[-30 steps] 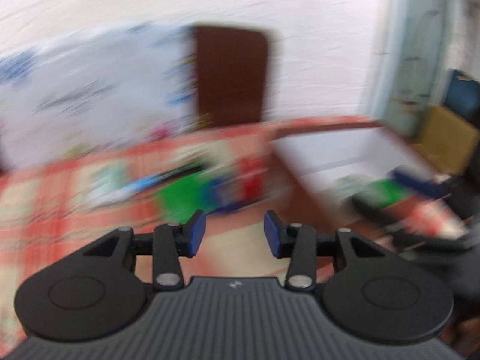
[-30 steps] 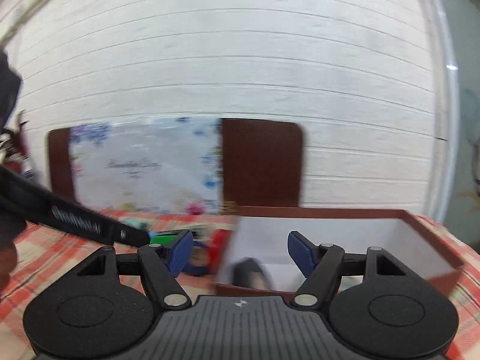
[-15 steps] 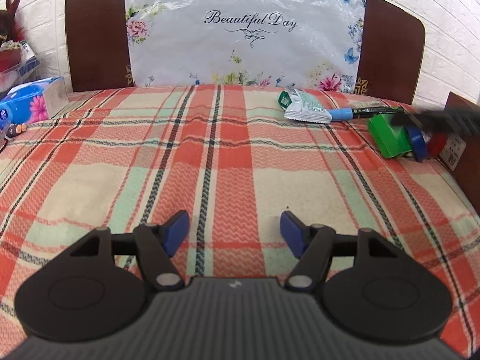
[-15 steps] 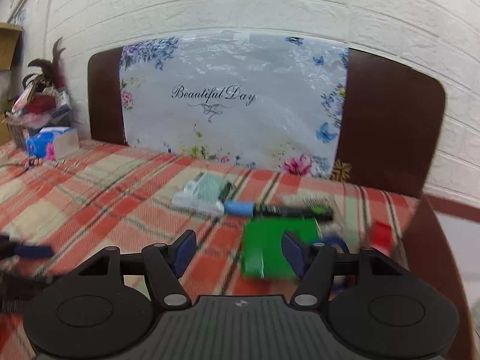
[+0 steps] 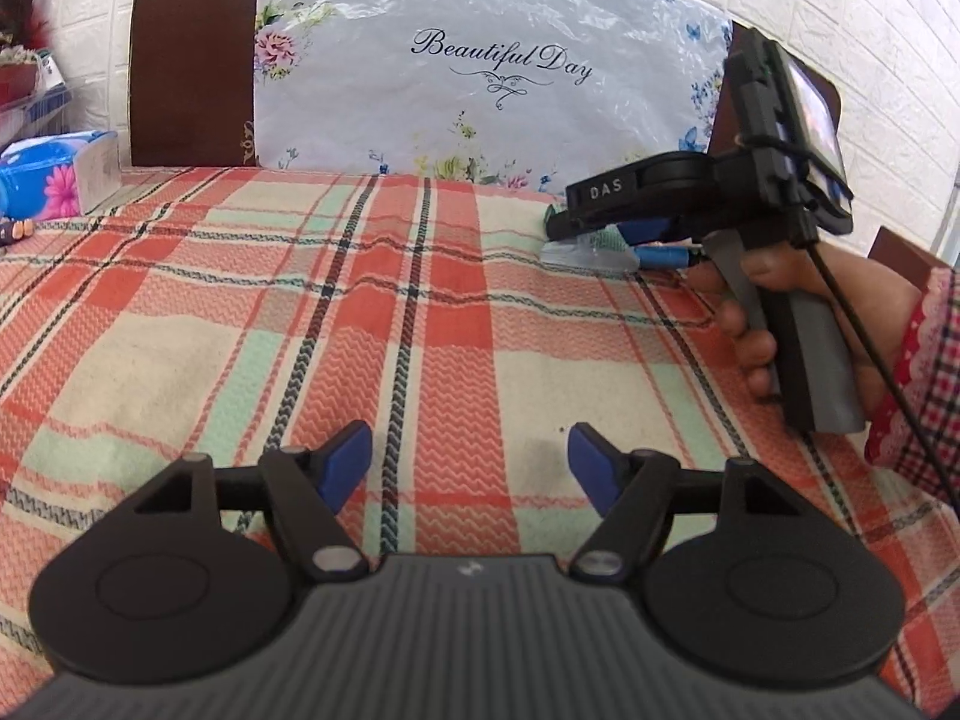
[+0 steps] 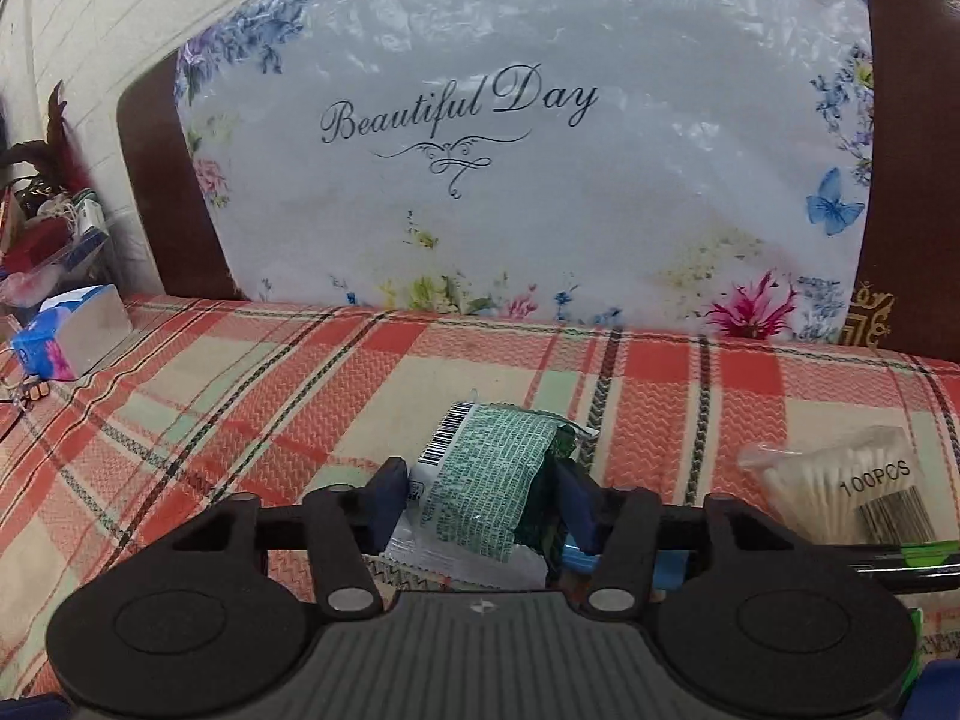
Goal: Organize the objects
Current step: 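Move the right gripper to the green packet and grasp it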
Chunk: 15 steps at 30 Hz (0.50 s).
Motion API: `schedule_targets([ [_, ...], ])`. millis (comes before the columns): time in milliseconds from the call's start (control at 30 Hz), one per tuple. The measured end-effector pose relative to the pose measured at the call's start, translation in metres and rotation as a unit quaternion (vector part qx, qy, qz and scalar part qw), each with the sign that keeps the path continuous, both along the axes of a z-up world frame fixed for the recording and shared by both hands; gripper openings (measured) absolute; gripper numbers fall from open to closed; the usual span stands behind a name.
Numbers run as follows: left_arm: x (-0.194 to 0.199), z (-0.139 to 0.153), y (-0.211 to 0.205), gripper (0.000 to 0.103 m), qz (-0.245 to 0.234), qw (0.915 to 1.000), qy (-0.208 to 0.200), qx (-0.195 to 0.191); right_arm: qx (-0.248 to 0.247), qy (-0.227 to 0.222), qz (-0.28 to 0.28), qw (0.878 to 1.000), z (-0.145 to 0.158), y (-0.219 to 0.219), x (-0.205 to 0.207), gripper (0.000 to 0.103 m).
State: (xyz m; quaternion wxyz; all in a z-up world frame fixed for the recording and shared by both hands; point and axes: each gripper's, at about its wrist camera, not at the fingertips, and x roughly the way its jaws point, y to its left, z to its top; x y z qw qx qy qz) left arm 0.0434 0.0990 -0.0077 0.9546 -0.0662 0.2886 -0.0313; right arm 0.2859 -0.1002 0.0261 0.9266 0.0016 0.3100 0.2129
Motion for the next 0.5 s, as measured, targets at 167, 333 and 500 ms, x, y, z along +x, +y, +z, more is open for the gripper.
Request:
schedule_targets([
  [167,0.000,0.000,0.000,0.074,0.000,1.0000,-0.001,-0.002,0.015,0.007,0.042,0.999,0.015,-0.015,-0.063,0.049],
  [333,-0.001,0.000,-0.002,0.074,-0.001,1.0000,0.002,0.007,-0.015,-0.028,0.044,0.999,0.022,-0.058,-0.175,0.049],
  [500,-0.001,0.008,-0.023,0.066,0.000,0.9978,0.038,0.054,-0.040,-0.003,0.002,0.999,0.005,-0.089,-0.261,0.051],
])
